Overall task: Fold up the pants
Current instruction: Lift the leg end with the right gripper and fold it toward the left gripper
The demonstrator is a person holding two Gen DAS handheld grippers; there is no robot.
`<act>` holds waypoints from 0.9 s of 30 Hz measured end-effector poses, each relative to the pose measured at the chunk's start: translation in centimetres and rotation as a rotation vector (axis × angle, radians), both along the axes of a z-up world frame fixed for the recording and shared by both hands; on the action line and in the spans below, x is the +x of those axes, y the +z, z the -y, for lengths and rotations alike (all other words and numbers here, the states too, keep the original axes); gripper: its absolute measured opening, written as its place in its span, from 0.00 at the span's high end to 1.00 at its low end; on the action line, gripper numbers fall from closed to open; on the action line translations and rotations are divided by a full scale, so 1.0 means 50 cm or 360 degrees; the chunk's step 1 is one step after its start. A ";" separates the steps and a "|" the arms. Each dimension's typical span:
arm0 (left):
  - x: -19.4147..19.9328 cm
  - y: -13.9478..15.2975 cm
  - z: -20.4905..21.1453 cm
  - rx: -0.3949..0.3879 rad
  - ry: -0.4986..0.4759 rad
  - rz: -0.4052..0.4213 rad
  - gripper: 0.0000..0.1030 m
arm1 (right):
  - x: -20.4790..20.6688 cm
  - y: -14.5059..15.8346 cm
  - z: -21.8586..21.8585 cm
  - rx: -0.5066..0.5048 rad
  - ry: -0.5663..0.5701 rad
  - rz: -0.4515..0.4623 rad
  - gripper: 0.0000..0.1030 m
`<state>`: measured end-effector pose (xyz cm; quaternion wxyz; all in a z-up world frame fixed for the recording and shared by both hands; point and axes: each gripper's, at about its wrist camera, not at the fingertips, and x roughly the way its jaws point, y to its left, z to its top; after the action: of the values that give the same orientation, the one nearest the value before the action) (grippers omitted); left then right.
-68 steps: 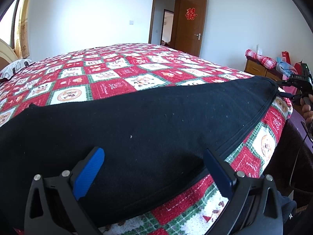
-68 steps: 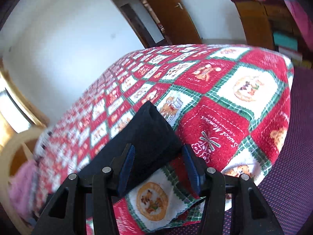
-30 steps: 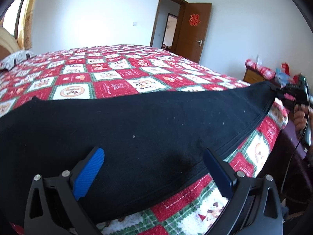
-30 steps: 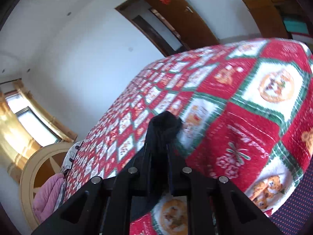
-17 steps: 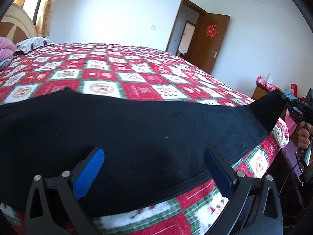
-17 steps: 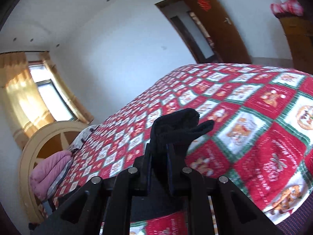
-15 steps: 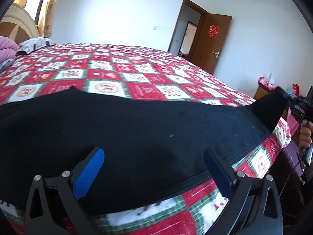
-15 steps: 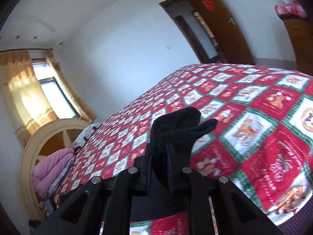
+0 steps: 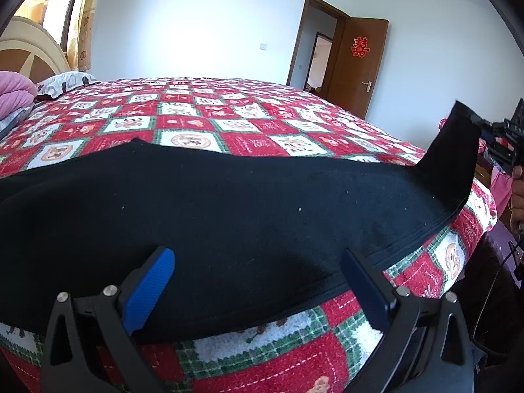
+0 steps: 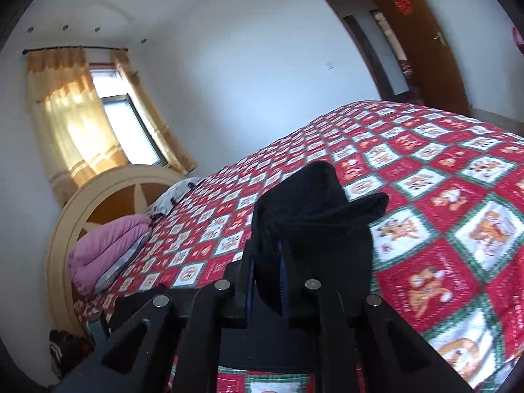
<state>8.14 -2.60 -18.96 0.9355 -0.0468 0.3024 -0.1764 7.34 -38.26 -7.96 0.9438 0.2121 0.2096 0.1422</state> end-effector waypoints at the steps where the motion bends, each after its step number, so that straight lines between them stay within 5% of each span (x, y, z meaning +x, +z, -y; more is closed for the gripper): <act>1: -0.001 -0.001 0.000 0.0006 -0.0001 0.0003 0.00 | 0.005 0.001 -0.010 -0.0009 0.0020 0.0001 0.87; 15: -0.008 -0.007 0.000 0.0016 -0.0016 0.0019 0.00 | 0.040 -0.013 -0.141 -0.0072 0.0277 -0.0047 0.87; 27: -0.010 0.018 -0.030 -0.0025 -0.0066 -0.0101 0.00 | 0.093 -0.023 -0.245 -0.0065 0.0466 -0.0082 0.87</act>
<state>7.66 -1.08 -18.05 0.9212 -0.0536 0.3314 -0.1966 12.01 -25.99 -9.10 0.9114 0.1638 0.2653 0.2685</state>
